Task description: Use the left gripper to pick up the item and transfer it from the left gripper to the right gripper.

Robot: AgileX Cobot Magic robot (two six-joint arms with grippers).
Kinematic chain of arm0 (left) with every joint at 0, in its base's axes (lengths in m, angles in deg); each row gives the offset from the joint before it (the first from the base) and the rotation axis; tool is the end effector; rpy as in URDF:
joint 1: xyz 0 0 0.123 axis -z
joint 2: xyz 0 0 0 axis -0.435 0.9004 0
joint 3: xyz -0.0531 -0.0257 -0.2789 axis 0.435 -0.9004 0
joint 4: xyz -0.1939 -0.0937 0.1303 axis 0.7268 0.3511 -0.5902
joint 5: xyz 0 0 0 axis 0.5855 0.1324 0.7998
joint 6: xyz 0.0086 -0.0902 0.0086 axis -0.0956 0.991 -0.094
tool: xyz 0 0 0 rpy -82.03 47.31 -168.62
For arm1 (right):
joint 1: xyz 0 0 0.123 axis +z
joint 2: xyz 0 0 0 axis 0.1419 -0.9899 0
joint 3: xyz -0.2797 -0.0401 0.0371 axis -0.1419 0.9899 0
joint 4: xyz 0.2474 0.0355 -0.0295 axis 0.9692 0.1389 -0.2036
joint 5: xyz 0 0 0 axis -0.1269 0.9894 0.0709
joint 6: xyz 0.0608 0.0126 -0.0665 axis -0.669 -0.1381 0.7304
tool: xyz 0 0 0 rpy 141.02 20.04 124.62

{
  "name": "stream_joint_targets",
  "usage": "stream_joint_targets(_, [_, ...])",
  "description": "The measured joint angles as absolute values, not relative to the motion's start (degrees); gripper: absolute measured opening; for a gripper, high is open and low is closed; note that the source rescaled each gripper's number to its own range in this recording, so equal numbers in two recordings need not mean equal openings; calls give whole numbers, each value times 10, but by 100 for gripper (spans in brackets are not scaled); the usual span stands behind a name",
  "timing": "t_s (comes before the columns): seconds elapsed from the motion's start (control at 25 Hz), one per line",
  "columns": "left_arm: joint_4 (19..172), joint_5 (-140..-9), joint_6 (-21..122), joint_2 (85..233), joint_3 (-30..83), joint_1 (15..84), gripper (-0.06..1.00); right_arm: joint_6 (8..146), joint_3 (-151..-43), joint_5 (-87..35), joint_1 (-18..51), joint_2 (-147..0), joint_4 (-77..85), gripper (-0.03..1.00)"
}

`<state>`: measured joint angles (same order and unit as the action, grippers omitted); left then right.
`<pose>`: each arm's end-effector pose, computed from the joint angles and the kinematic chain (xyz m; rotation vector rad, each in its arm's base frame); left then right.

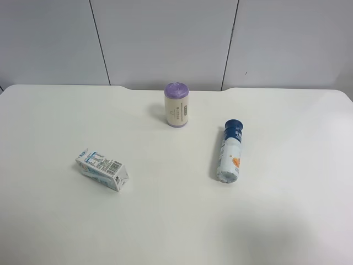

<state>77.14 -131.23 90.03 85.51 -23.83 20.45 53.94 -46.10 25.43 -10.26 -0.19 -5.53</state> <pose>-0.0076 0.0063 0.2799 -0.2032 2.0171 0.0995 -0.0061 -0.0016 0.2793 0.0384 2.0342 -0.0518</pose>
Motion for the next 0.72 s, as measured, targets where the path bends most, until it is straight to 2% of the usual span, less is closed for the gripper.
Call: stream_joint_targets(0.72, [771,-1312,900,855,-238,204,100,539,-461,254,-103,-2,-55,93])
